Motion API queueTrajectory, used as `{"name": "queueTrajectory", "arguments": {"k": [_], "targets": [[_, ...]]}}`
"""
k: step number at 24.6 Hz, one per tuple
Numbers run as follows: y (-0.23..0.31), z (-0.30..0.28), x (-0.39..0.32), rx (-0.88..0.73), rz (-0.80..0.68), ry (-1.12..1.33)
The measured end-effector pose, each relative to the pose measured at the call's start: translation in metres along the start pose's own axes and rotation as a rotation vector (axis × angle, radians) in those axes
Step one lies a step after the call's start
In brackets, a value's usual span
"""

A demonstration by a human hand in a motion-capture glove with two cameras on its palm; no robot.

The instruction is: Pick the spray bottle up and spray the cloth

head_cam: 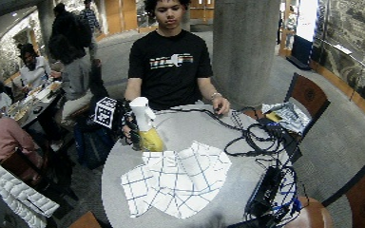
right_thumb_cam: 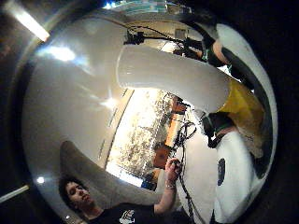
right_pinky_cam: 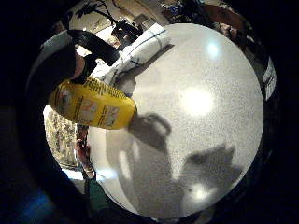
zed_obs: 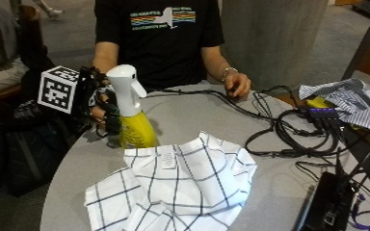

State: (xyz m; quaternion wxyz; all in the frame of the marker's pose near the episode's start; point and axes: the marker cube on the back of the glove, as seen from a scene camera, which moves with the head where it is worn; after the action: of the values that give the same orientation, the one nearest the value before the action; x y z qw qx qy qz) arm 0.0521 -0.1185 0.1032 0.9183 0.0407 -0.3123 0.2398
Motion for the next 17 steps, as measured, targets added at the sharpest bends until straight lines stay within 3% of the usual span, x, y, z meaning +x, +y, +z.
{"name": "queueTrajectory", "arguments": {"k": [9,17], "targets": [[0.002,-0.012,-0.004,0.129,-0.018,-0.038],[0.007,-0.013,-0.007,0.081,-0.016,-0.086]]}}
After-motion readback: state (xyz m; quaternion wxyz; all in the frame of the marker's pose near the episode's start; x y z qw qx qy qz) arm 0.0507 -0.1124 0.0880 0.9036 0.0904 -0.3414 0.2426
